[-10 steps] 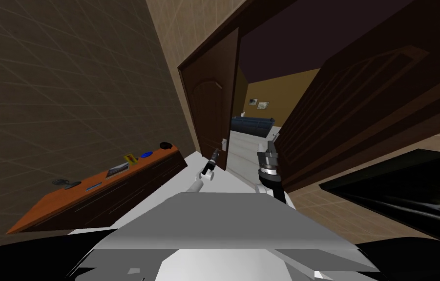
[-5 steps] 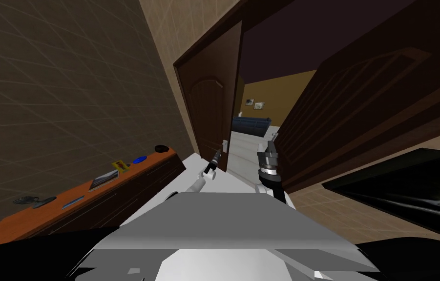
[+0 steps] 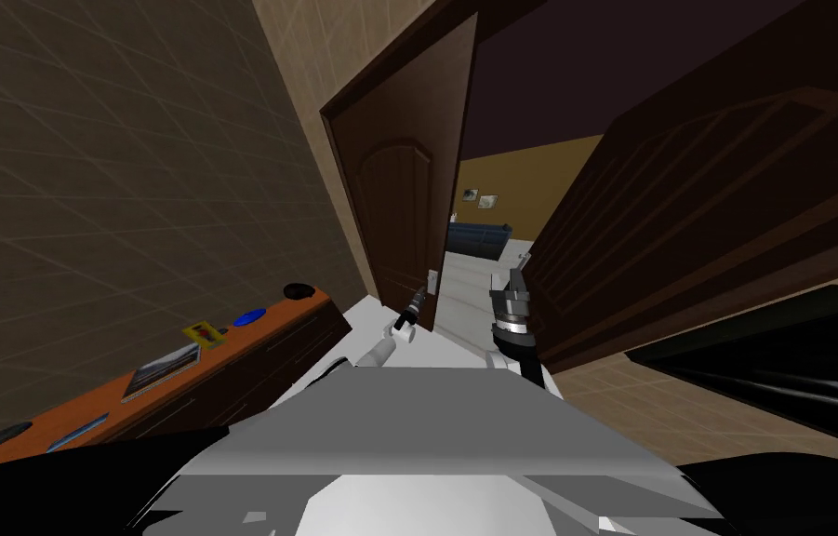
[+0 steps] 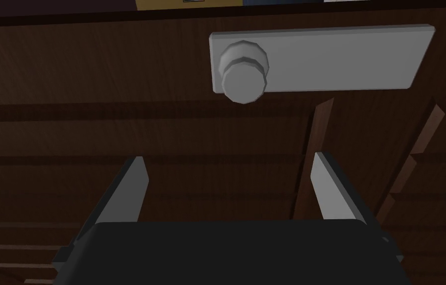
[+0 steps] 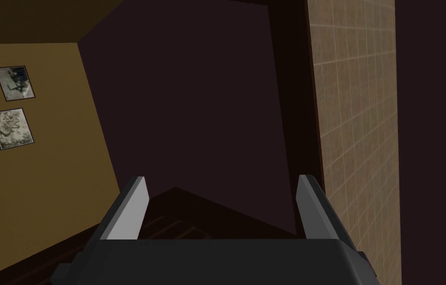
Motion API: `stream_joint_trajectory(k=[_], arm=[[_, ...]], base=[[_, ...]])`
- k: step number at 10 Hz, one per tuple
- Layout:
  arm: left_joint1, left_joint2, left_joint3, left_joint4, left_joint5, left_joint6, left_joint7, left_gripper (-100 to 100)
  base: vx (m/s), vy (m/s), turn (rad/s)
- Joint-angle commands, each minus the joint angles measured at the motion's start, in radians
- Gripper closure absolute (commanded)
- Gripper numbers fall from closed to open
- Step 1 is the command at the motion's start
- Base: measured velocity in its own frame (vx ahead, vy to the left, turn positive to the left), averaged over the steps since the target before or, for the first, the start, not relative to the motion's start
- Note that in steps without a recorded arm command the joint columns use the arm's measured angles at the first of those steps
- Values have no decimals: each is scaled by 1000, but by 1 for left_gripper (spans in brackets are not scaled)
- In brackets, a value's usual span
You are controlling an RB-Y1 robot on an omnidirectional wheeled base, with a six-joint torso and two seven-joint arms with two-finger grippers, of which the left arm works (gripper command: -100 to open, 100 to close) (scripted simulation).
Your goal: Push the door open
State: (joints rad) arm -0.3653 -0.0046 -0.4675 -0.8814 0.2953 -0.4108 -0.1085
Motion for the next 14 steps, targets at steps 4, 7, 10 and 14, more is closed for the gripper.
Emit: stream_joint_trajectory(k=[4, 7, 10, 14], arm=[[-31, 14, -11, 56, 10, -8, 2, -100], [-33, 31, -5, 61, 10, -10, 2, -100], [-35, 15, 3, 68, 10, -13, 2, -100], [-32, -6, 7, 61, 10, -9, 2, 100]], base=[[100, 56, -53], [173, -82, -23], [193, -81, -26], [97, -53, -10]])
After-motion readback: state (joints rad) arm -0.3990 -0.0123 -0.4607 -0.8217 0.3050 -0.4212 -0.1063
